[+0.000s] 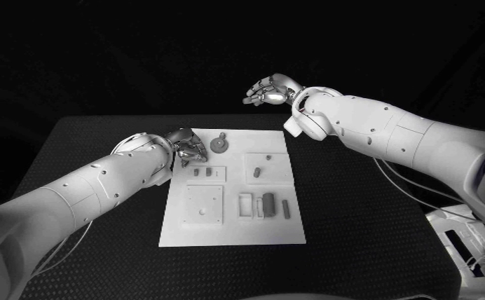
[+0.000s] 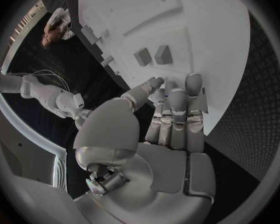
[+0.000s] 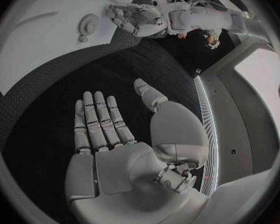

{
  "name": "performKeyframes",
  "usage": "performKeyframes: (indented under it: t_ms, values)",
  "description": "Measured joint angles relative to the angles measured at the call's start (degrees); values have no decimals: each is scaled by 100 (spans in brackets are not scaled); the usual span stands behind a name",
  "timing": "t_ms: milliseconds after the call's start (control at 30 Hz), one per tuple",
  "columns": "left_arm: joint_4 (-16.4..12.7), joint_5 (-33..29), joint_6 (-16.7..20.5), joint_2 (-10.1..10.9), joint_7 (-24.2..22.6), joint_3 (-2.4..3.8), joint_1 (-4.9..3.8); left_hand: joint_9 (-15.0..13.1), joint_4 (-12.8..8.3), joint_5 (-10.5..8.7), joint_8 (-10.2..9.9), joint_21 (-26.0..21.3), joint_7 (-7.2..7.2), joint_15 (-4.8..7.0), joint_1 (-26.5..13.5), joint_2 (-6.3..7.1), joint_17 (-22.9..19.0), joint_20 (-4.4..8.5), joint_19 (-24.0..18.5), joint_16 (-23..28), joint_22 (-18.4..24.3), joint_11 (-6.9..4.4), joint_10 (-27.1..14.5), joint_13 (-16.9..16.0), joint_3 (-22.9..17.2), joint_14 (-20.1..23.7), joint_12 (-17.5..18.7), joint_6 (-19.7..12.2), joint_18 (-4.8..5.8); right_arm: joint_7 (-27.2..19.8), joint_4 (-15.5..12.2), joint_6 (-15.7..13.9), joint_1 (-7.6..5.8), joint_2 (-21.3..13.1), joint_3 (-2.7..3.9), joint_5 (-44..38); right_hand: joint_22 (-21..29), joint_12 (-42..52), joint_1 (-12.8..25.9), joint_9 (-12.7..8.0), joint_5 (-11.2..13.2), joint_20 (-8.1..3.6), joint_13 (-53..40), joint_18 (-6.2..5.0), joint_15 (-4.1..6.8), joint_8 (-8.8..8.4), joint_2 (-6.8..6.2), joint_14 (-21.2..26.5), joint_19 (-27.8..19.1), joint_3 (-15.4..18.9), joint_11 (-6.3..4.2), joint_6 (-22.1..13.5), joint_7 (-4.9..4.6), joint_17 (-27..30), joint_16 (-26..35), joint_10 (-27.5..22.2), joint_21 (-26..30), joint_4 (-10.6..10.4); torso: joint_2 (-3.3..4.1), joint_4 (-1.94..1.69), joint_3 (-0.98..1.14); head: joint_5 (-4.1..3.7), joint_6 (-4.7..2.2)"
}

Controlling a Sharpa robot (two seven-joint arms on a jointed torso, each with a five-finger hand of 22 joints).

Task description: Assemble the parts on the task board

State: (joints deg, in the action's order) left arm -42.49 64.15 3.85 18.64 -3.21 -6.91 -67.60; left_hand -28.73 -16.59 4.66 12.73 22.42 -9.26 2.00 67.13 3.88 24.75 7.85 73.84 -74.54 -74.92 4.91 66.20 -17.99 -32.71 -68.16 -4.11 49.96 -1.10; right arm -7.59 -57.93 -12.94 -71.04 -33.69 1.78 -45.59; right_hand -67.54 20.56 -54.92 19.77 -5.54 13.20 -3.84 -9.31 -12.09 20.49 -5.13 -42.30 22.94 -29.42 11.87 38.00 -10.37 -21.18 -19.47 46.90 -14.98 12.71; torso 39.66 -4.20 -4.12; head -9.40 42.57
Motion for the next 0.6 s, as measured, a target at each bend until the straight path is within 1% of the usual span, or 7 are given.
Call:
performKeyframes:
  t_ms: [67, 100, 300, 400, 467, 600]
  values:
    - [0, -10, 27, 5, 6, -2, 4, 24, 1, 4, -47, 0, 27, -47, -13, 13, 11, -40, 17, -23, 0, 31, -94, 0, 62, -3, 0, -98, -3, 0, 3, 0, 0, 2, 0, 0, 0, 0, 0, -4, 0, 0, 0, 0, 0, 0, 0, 0, 0, 0, 0, 0, 0, 0, 0, 0, 0, 0, 0, 0, 0, 4, -5]
    - [1, -13, 35, 7, 7, -2, 5, 25, -3, 4, -48, 0, 28, -52, -13, 13, 11, -49, 7, -24, 0, 46, -108, 0, 76, -7, 0, -116, -4, 0, 4, 0, 0, 2, 0, 0, 0, 0, 0, -4, 0, 0, 0, -1, 0, 0, 0, 0, 0, 0, 0, 0, 0, 0, 0, 0, 0, 0, 0, 0, 0, 4, -6]
    - [1, -51, 95, 20, 8, -3, 9, 32, 8, 3, -48, 0, 30, -58, -13, 13, 18, -50, 8, -40, 0, 62, -208, -31, 132, -1, -89, -160, -5, 0, 6, 2, 0, 1, 0, 0, -5, 0, 0, -4, 0, 0, 0, 0, 0, 0, 0, 0, 0, 0, 0, 0, 0, 0, 0, 0, 0, 0, -1, 1, 0, 6, -16]
    - [0, -79, 131, 24, 3, -4, 13, 40, 4, 2, -48, 0, 40, -58, 10, 36, 24, -70, 28, -40, 1, 73, -235, -44, 160, -1, -117, -210, -19, 0, 6, 2, 0, 1, 0, 1, -5, 0, 0, -4, 0, 0, 0, 0, 0, 0, 0, 0, 0, 0, 0, 0, 0, 0, 0, 0, 0, 0, -1, 1, 0, 12, -19]
    - [-1, -96, 149, 26, -1, -5, 15, 47, 7, 2, -77, 0, 60, -58, 10, 36, 24, -71, 28, -40, 1, 72, -275, -59, 163, -1, -166, -248, -22, 0, 8, 2, 0, 1, 0, 1, -5, 0, 0, -4, 0, 0, 0, 0, 0, 0, 0, 0, 0, 0, 0, 0, 0, 0, 0, 0, 0, 0, -1, 2, 1, 8, -23]
    - [-14, -130, 154, 50, -6, -5, 17, 47, -8, 2, -77, -21, 59, -58, 10, 36, 24, -72, 26, -40, 1, 73, -276, -73, 179, -1, -196, -249, -23, -1, 9, 2, 0, -3, 0, 1, -5, 0, 0, -4, 0, 0, 0, 0, 0, 0, 0, 0, 0, 0, 0, 0, 0, 5, 0, 0, 0, 0, -1, 1, 0, 7, -31]
